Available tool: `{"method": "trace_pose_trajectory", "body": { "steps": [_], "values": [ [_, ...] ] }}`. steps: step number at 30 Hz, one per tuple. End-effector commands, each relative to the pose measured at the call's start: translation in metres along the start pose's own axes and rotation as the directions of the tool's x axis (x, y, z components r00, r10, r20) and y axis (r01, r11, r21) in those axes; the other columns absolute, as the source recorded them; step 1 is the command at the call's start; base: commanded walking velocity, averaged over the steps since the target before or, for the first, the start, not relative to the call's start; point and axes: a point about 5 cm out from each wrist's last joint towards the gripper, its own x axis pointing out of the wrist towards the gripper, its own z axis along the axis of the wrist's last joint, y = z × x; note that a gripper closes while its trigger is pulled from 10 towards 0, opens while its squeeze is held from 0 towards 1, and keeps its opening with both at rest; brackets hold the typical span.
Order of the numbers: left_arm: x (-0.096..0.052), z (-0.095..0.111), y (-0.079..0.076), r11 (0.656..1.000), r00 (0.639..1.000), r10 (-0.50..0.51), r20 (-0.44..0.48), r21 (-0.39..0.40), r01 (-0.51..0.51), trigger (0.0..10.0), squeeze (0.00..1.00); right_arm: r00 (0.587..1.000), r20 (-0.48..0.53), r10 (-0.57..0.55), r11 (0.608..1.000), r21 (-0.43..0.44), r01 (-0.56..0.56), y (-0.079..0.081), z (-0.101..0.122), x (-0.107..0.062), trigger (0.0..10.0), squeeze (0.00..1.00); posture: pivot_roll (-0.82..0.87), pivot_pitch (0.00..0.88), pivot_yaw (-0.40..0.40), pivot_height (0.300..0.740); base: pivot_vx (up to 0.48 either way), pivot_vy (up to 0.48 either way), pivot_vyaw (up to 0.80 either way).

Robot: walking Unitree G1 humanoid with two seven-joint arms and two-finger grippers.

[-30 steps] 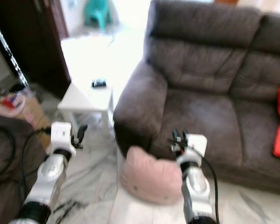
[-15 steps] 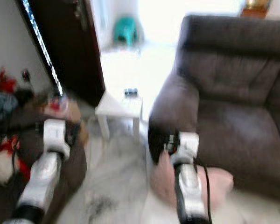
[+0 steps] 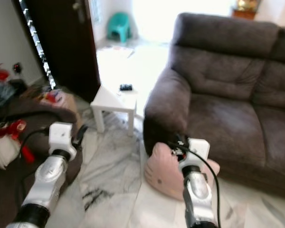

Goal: Move the pillow to the sofa from floor

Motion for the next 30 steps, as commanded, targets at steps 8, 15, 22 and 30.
{"method": "trace_pose_trajectory", "body": {
  "steps": [8, 15, 22, 30],
  "values": [
    [0.0058, 0.0078, 0.0011, 1.000, 1.000, 0.000, 0.022, 0.005, 0.000, 10.0, 0.00, 1.000, -0.016, -0.005, 1.000, 0.012, 0.005, 0.0000, -0.0026, -0.0008, 10.0, 0.00, 0.05, 0.000, -0.036, 0.740, 0.000, 0.000, -0.28],
    [0.0059, 0.0074, 0.0014, 1.000, 1.000, 0.001, 0.023, -0.007, -0.001, 10.0, 0.00, 1.000, -0.019, -0.002, 1.000, 0.010, 0.003, 0.0004, -0.0029, -0.0005, 10.0, 0.00, 0.05, 0.000, -0.038, 0.740, 0.000, 0.000, -0.74],
    [0.0057, 0.0071, 0.0014, 1.000, 1.000, -0.001, 0.021, -0.001, 0.001, 10.0, 0.00, 1.000, -0.026, 0.002, 1.000, 0.009, -0.002, 0.0011, -0.0040, -0.0007, 10.0, 0.00, 0.05, 0.000, -0.040, 0.740, 0.000, 0.000, -0.72],
    [0.0049, 0.0067, 0.0021, 1.000, 1.000, -0.002, 0.021, -0.004, 0.002, 10.0, 0.00, 1.000, -0.003, -0.003, 1.000, 0.009, 0.003, 0.0015, -0.0020, -0.0008, 10.0, 0.00, 0.05, 0.000, -0.040, 0.740, 0.034, 0.000, -0.24]
  ]
}}
